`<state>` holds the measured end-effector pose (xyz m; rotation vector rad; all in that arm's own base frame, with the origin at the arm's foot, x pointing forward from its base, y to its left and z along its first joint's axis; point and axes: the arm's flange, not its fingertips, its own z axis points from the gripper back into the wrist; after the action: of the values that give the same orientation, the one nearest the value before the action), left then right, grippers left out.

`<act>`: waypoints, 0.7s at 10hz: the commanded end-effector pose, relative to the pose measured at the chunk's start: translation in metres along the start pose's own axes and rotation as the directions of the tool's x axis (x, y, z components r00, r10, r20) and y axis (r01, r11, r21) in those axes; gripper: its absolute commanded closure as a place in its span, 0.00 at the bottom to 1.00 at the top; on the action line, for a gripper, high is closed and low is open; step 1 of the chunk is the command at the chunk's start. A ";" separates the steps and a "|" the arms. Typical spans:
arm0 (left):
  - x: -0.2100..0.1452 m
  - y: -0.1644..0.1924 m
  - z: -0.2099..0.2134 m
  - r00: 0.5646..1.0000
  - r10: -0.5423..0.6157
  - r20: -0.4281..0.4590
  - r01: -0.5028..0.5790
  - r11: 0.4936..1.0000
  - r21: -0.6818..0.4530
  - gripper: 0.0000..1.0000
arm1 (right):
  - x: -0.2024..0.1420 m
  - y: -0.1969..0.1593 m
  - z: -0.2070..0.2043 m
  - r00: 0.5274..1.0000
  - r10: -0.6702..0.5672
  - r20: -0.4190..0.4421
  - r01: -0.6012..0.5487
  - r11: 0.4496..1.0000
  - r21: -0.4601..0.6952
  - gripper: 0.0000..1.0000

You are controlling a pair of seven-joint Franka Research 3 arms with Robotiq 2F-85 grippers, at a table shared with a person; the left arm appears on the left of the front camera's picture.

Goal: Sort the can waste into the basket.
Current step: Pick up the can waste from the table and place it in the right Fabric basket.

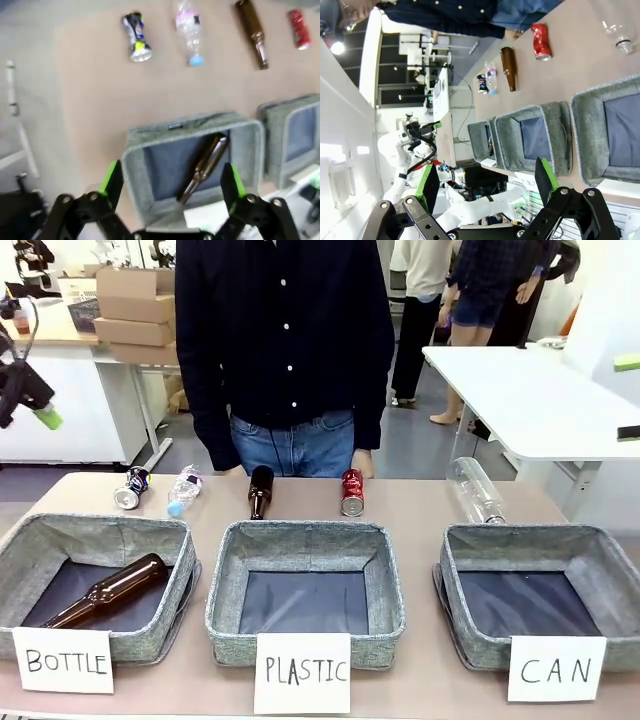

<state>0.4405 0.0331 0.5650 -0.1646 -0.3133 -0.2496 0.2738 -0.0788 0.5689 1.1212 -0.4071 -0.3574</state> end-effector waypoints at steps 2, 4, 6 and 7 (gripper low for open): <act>-0.014 0.000 0.020 0.999 -0.036 0.016 0.036 0.999 0.013 0.00 | 0.002 0.004 0.001 1.000 0.002 0.001 -0.002 1.000 0.030 0.00; 0.001 0.001 0.003 1.000 -0.015 0.004 0.015 1.000 -0.008 0.00 | 0.002 0.004 0.001 1.000 0.002 0.001 -0.002 1.000 0.030 0.00; 0.036 0.000 -0.032 0.991 -0.056 0.118 0.056 0.998 0.004 0.00 | 0.002 0.004 0.001 1.000 0.002 0.001 -0.002 1.000 0.030 0.00; 0.063 0.007 -0.063 0.991 -0.006 0.135 0.008 1.000 -0.015 0.00 | 0.002 0.004 0.001 1.000 0.002 0.001 -0.002 1.000 0.030 0.00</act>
<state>0.4792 0.0160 0.5464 -0.1639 -0.4147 -0.2828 0.2737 -0.0787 0.5692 1.1208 -0.4077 -0.3571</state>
